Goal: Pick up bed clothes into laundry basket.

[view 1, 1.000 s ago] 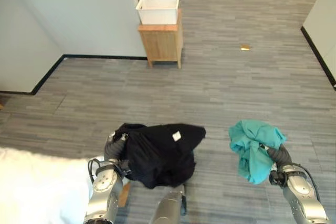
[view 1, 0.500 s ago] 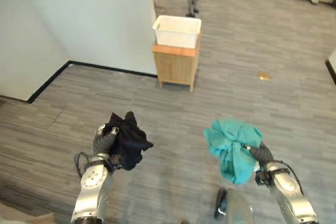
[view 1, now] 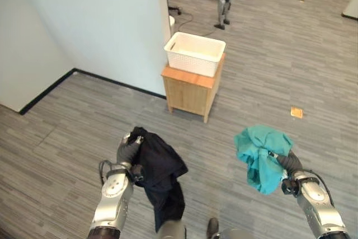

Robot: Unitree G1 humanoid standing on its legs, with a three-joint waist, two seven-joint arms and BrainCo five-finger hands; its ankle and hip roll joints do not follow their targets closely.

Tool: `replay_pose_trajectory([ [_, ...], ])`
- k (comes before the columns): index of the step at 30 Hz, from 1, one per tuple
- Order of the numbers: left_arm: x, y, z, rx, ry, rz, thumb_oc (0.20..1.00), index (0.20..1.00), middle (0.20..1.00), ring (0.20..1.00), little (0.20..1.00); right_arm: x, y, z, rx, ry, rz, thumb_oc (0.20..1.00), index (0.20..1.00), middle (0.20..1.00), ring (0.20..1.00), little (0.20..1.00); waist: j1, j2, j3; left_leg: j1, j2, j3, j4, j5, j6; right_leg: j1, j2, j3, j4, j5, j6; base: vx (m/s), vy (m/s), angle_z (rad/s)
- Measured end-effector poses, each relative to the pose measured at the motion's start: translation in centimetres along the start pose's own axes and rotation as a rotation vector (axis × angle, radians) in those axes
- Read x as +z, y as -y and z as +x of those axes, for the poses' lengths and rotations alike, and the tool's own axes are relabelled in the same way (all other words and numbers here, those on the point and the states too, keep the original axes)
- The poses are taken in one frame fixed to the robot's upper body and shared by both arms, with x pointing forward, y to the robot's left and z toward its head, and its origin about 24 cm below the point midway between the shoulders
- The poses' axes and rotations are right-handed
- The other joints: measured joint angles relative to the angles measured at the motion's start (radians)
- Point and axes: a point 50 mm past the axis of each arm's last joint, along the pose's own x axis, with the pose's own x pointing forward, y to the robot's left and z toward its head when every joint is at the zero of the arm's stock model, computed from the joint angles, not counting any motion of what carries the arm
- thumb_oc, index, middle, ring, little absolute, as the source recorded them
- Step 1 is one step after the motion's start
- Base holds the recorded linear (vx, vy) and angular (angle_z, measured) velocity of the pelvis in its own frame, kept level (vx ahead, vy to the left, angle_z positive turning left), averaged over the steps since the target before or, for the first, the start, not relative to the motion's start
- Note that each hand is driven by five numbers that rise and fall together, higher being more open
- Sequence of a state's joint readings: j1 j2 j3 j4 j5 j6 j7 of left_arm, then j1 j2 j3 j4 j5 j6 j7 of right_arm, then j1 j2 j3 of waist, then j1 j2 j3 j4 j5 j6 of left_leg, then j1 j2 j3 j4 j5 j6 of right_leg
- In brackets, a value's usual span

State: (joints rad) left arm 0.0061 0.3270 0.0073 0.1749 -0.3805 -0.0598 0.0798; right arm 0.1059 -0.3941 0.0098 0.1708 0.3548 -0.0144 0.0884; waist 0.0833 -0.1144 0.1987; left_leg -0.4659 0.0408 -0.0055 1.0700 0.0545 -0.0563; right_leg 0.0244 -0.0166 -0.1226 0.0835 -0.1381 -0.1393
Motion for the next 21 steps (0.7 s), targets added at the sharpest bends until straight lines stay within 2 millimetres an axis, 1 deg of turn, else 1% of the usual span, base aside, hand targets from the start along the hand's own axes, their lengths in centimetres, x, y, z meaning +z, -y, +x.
replay_pose_trajectory([
  [1, -0.1, 0.1, -0.1, 0.003, -0.004, -0.012, 0.200, 0.200, 0.200, 0.200, 0.200, 0.2, 0.0, 0.0, -0.002, 0.009, -0.003, 0.200, 0.200, 0.200, 0.200, 0.200, 0.001, -0.002, 0.010, 0.003, 0.025, 0.034, -0.115, -0.012, 0.003, 0.025, -0.003, -0.005, -0.017, 0.021, 0.021, 0.48, 0.013, -0.33],
  [2, -0.4, 0.1, -0.2, 0.005, -0.012, -0.019, 0.200, 0.200, 0.200, 0.200, 0.200, 0.5, 0.0, 0.1, 0.000, 0.016, -0.010, 0.200, 0.200, 0.200, 0.200, 0.200, 0.006, 0.016, 0.014, -0.010, 0.048, 0.053, -0.246, -0.012, 0.001, 0.056, 0.001, -0.006, -0.030, 0.013, 0.078, 0.51, 0.072, -0.36],
  [3, -0.6, -0.1, -0.3, 0.006, -0.022, -0.012, 0.200, 0.200, 0.200, 0.200, 0.200, 0.4, 0.0, 0.0, -0.001, 0.015, -0.016, 0.200, 0.200, 0.200, 0.200, 0.200, 0.001, 0.055, -0.002, -0.012, 0.082, 0.070, -0.454, -0.011, 0.002, 0.107, 0.021, -0.016, -0.073, -0.003, 0.081, 0.36, 0.093, -0.30],
  [4, -0.6, -0.2, -0.4, 0.008, -0.025, -0.011, 0.200, 0.200, 0.200, 0.200, 0.200, 0.4, 0.0, -0.1, 0.000, 0.013, -0.019, 0.200, 0.200, 0.200, 0.200, 0.200, 0.003, 0.067, -0.006, -0.009, 0.085, 0.077, -0.580, -0.006, 0.002, 0.134, 0.030, -0.005, -0.084, -0.005, 0.097, 0.55, 0.137, -0.31],
  [5, -0.6, -0.2, -0.4, 0.010, -0.025, -0.011, 0.200, 0.200, 0.200, 0.200, 0.200, 0.4, 0.0, -0.1, 0.004, 0.011, -0.025, 0.200, 0.200, 0.200, 0.200, 0.200, 0.010, 0.089, -0.018, 0.015, 0.082, 0.075, -0.714, -0.006, 0.002, 0.157, 0.029, 0.005, -0.090, -0.017, 0.105, 0.58, 0.109, -0.40],
  [6, -0.7, -0.3, -0.5, 0.012, -0.025, -0.008, 0.200, 0.200, 0.200, 0.200, 0.200, 0.5, -0.2, -0.1, 0.014, 0.013, -0.030, 0.200, 0.200, 0.200, 0.200, 0.200, 0.015, 0.099, -0.022, 0.034, 0.066, 0.076, -0.801, -0.004, 0.004, 0.178, 0.023, 0.016, -0.111, -0.017, 0.121, 0.60, 0.090, -0.44],
  [7, -1.0, -0.5, -0.6, 0.022, -0.035, -0.008, 0.200, 0.200, 0.200, 0.200, 0.200, 0.3, -0.8, -0.1, 0.043, 0.005, -0.038, 0.200, 0.200, 0.200, 0.200, 0.200, 0.013, 0.095, -0.028, 0.105, 0.004, -0.014, -1.035, -0.001, 0.004, 0.233, -0.005, 0.039, -0.147, -0.044, 0.150, 0.57, 0.090, -0.46],
  [8, -1.3, -0.6, -0.8, 0.028, -0.048, -0.010, 0.200, 0.200, 0.200, 0.200, 0.200, 0.2, -1.1, -0.1, 0.067, 0.000, -0.043, 0.200, 0.200, 0.200, 0.200, 0.200, 0.020, 0.095, -0.034, 0.173, -0.021, -0.054, -1.153, -0.009, -0.002, 0.268, -0.019, 0.055, -0.161, -0.063, 0.176, 0.52, 0.114, -0.46],
  [9, -1.6, -0.5, -1.0, 0.031, -0.057, -0.017, 0.200, 0.200, 0.200, 0.200, 0.200, 0.2, -1.1, -0.1, 0.080, 0.000, -0.053, 0.200, 0.200, 0.200, 0.200, 0.200, 0.026, 0.115, -0.035, 0.191, -0.018, -0.060, -1.157, 0.016, 0.000, 0.294, -0.021, 0.061, -0.161, -0.069, 0.186, 0.51, 0.140, -0.44],
  [10, -1.6, -0.7, -0.9, 0.035, -0.059, -0.013, 0.200, 0.200, 0.200, 0.200, 0.200, 0.0, -1.4, -0.2, 0.094, -0.006, -0.048, 0.200, 0.200, 0.200, 0.200, 0.200, 0.031, 0.096, -0.035, 0.190, -0.034, -0.033, -1.117, 0.074, 0.002, 0.317, -0.041, 0.065, -0.163, -0.077, 0.199, 0.45, 0.148, -0.31],
  [11, -1.6, -0.9, -0.9, 0.047, -0.058, -0.013, 0.200, 0.200, 0.200, 0.200, 0.200, -0.1, -1.8, -0.2, 0.113, -0.011, -0.048, 0.200, 0.200, 0.200, 0.200, 0.200, 0.035, 0.075, -0.035, 0.189, -0.050, 0.009, -1.073, 0.081, 0.006, 0.333, -0.070, 0.066, -0.145, -0.077, 0.200, 0.41, 0.176, -0.35],
  [12, -1.5, -1.3, -0.9, 0.065, -0.056, -0.014, 0.200, 0.200, 0.200, 0.200, 0.200, 0.3, -2.4, -0.2, 0.135, 0.005, -0.065, 0.200, 0.200, 0.200, 0.200, 0.200, 0.049, 0.063, -0.041, 0.206, -0.058, 0.062, -1.015, 0.101, 0.035, 0.330, -0.105, 0.064, -0.068, -0.068, 0.195, 0.36, 0.191, -0.40],
  [13, -1.4, -1.6, -0.9, 0.075, -0.053, -0.011, 0.200, 0.200, 0.200, 0.200, 0.200, 0.3, -2.8, -0.3, 0.141, 0.011, -0.050, 0.200, 0.200, 0.200, 0.200, 0.200, 0.058, 0.051, -0.048, 0.225, -0.073, 0.073, -1.003, 0.091, 0.086, 0.326, -0.125, 0.063, -0.037, -0.067, 0.197, 0.32, 0.220, -0.33],
  [14, -1.1, -1.7, -0.7, 0.076, -0.042, -0.002, 0.200, 0.200, 0.200, 0.200, 0.200, 0.4, -3.2, -0.2, 0.152, 0.021, -0.038, 0.200, 0.200, 0.200, 0.200, 0.200, 0.057, 0.037, -0.058, 0.239, -0.094, 0.080, -0.985, 0.049, 0.099, 0.316, -0.146, 0.050, 0.017, -0.033, 0.200, 0.20, 0.148, -0.16],
  [15, -0.9, -1.8, -0.6, 0.075, -0.038, 0.004, 0.200, 0.200, 0.200, 0.200, 0.200, 0.6, -3.5, 0.0, 0.165, 0.029, -0.038, 0.200, 0.200, 0.200, 0.200, 0.200, 0.058, 0.036, -0.059, 0.261, -0.102, 0.085, -0.981, 0.032, 0.116, 0.290, -0.160, 0.044, 0.104, -0.014, 0.213, 0.28, 0.272, -0.12],
  [16, -0.9, -1.9, -0.6, 0.075, -0.037, 0.008, 0.200, 0.200, 0.200, 0.200, 0.200, 0.9, -3.9, 0.3, 0.180, 0.038, -0.041, 0.200, 0.200, 0.200, 0.200, 0.200, 0.061, 0.047, -0.060, 0.285, -0.097, 0.092, -0.991, 0.030, 0.119, 0.228, -0.177, 0.051, 0.254, -0.010, 0.238, 0.31, 0.329, -0.13],
  [17, -0.9, -2.0, -0.7, 0.074, -0.039, 0.011, 0.200, 0.200, 0.200, 0.200, 0.200, 1.0, -4.2, 0.3, 0.193, 0.044, -0.042, 0.200, 0.200, 0.200, 0.200, 0.200, 0.066, 0.048, -0.062, 0.305, -0.101, 0.102, -1.005, 0.029, 0.119, 0.168, -0.188, 0.060, 0.364, -0.007, 0.246, 0.40, 0.422, -0.15],
  [18, -0.4, -2.1, -0.5, 0.084, -0.019, 0.004, 0.200, 0.200, 0.200, 0.200, 0.200, 1.3, -5.0, 0.5, 0.213, 0.065, -0.018, 0.200, 0.200, 0.200, 0.200, 0.200, 0.055, 0.056, -0.056, 0.326, -0.114, 0.096, -0.988, -0.029, 0.155, 0.083, -0.189, 0.091, 0.527, 0.130, 0.276, 0.43, 0.306, -0.19],
  [19, -0.6, -2.2, -0.5, 0.085, -0.032, 0.021, 0.200, 0.200, 0.200, 0.200, 0.200, 1.7, -6.2, 1.1, 0.226, 0.089, 0.025, 0.200, 0.200, 0.200, 0.200, 0.200, 0.045, 0.078, -0.030, 0.419, -0.129, 0.097, -1.022, -0.054, 0.189, -0.113, -0.232, 0.097, 0.862, 0.372, 0.309, 0.32, 0.169, 0.00],
  [20, -0.6, -2.0, -0.5, 0.075, -0.033, 0.022, 0.200, 0.200, 0.200, 0.200, 0.200, 1.5, -6.5, 1.1, 0.240, 0.083, 0.021, 0.200, 0.200, 0.200, 0.200, 0.200, 0.028, 0.113, -0.016, 0.462, -0.127, 0.075, -1.037, -0.066, 0.198, -0.187, -0.224, 0.084, 0.920, 0.252, 0.263, 0.39, 0.077, 0.29],
  [21, -0.4, -1.9, -0.5, 0.070, -0.025, 0.022, 0.200, 0.200, 0.200, 0.200, 0.200, 1.4, -6.5, 1.0, 0.254, 0.072, 0.005, 0.200, 0.200, 0.200, 0.200, 0.200, 0.007, 0.131, -0.016, 0.482, -0.126, 0.059, -1.048, -0.054, 0.181, -0.238, -0.215, 0.068, 0.912, 0.169, 0.252, 0.23, -0.008, 0.78],
])
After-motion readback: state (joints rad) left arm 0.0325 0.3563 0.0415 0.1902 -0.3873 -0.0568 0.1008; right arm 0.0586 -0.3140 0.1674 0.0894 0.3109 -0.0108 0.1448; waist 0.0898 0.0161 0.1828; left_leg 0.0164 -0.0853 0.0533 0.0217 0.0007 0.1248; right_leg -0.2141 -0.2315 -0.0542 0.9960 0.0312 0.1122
